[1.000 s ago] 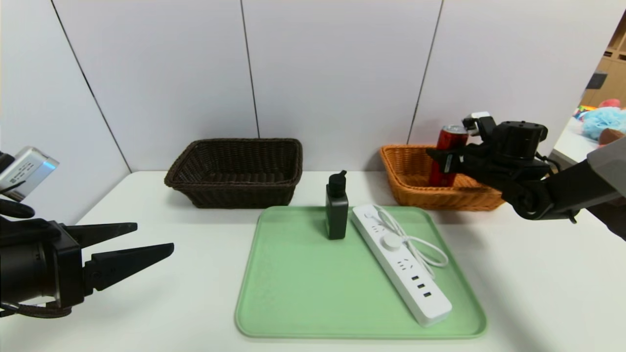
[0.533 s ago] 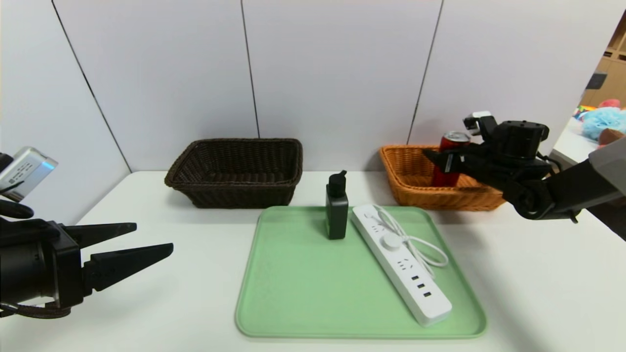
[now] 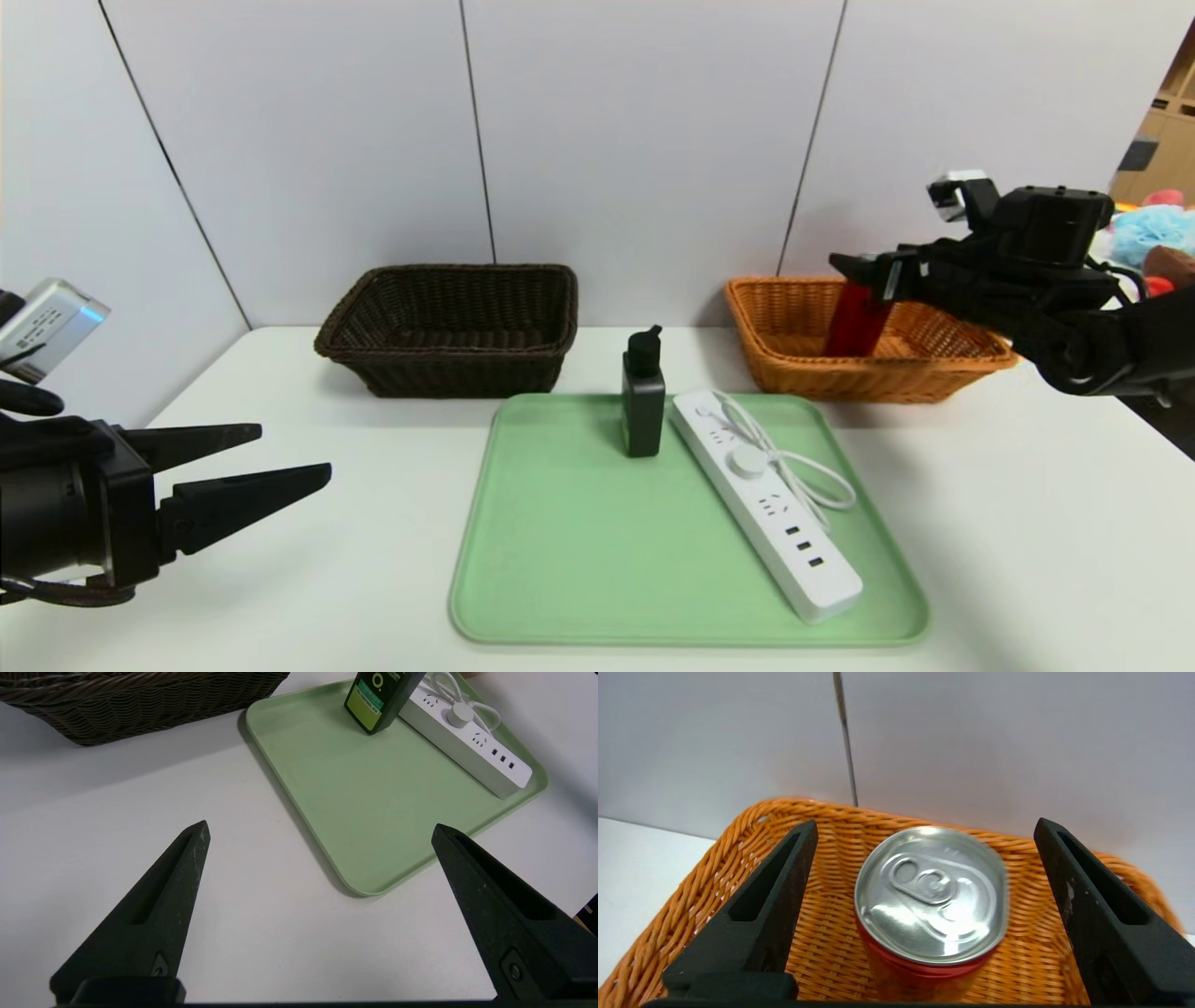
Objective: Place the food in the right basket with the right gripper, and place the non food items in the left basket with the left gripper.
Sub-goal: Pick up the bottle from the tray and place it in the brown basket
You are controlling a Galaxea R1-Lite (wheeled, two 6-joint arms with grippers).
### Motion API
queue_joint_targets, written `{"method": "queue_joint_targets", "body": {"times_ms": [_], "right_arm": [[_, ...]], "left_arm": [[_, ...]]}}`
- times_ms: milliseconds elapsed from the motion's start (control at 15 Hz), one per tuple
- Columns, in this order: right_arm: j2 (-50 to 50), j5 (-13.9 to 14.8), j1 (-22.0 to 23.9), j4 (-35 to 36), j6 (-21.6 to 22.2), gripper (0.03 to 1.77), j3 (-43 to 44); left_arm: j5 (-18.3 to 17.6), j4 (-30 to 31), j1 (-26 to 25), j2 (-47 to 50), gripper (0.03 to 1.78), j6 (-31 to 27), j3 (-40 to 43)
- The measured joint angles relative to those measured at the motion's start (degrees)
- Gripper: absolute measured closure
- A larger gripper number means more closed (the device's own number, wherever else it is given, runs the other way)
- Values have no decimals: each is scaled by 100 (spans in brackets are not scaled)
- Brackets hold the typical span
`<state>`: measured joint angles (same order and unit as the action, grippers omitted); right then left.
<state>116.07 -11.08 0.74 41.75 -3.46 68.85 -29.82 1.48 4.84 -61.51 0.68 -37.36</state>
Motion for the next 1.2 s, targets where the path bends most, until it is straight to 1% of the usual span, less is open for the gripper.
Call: {"method": "queue_joint_targets", "body": {"times_ms": [267,467,667,867,1000,1200], "right_arm": [[-502,-33,187,-284,-1,15,-28],[-870,-38,313,-369,-1,13,-67],[-1303,-51,379,-863,-1,12,-105],[-1740,-66,410,-1204,0,11,-199],[-2097,-158,377,-1554,2,11,-356],[-2636,-455,317,-1727,-4,11,-872]], "left_arm": [[-6,15,-2,13,12,5,-6],[-5,73,-7,13,12,37,5],[-11,76,-5,29,12,44,7],[-16,111,-5,38,12,69,2],[-16,119,-7,40,12,111,-10],[-28,116,-2,35,12,129,-32]]}}
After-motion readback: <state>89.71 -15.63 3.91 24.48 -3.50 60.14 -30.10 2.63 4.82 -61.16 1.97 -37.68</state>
